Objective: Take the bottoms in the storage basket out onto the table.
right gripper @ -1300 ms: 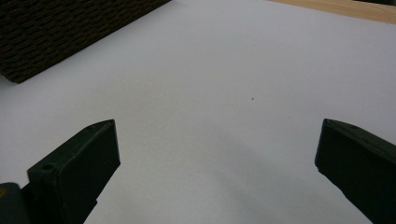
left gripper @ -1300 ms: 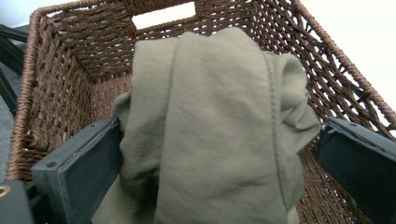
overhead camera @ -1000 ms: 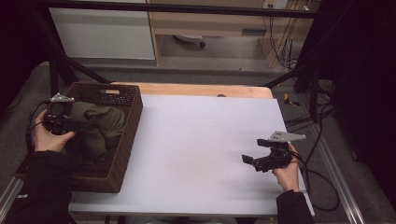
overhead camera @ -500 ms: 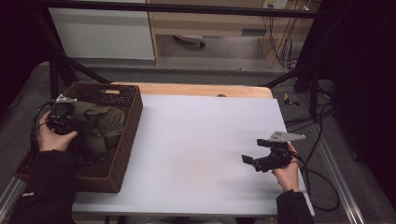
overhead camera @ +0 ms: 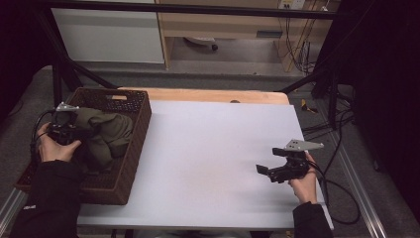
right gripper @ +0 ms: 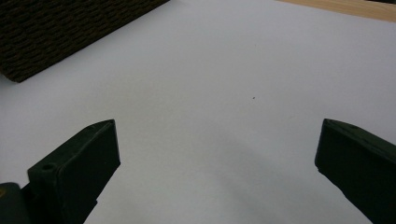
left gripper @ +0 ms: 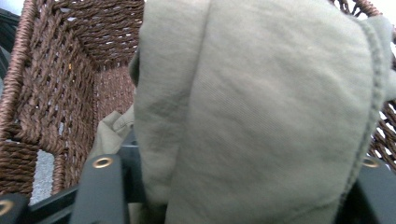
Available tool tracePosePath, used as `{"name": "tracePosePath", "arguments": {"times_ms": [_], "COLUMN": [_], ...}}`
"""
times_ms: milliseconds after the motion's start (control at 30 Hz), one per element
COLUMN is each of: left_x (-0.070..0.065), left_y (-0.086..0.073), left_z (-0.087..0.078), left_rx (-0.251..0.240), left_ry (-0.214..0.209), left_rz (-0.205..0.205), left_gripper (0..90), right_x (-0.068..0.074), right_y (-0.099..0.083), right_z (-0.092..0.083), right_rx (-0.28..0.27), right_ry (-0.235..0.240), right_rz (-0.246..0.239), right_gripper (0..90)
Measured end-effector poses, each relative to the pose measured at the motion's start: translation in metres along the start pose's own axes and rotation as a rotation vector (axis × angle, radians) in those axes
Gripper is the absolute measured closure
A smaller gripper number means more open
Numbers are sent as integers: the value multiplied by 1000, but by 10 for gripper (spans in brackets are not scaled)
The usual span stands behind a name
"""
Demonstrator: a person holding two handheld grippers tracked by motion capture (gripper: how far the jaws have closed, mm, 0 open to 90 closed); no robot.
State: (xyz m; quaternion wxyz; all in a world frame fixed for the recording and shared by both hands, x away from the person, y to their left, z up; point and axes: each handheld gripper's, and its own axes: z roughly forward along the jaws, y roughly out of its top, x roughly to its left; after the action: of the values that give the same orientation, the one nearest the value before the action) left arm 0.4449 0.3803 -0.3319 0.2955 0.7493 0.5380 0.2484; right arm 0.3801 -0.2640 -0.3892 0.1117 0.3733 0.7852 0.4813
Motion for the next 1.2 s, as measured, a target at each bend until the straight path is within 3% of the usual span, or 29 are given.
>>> {"name": "tracePosePath", "arguments": {"times_ms": [500,867,1200], "left_x": [0,-1,-2], "left_y": [-1,-2,0], "left_z": [-1,-3,-13], "left_rx": [17,21,8], "left_ry": [-18,-20,-35], "left_rz": [-13,1,-10], "left_gripper": [616,706,749], "right_x": [0,0,0], "right_y": [0,0,0], "right_z": [0,0,0], "right_rx": [-1,-1,-3], "right_ry": [0,1,0], "right_rz": [-1,1,0], "right_gripper": [6,6,6]}}
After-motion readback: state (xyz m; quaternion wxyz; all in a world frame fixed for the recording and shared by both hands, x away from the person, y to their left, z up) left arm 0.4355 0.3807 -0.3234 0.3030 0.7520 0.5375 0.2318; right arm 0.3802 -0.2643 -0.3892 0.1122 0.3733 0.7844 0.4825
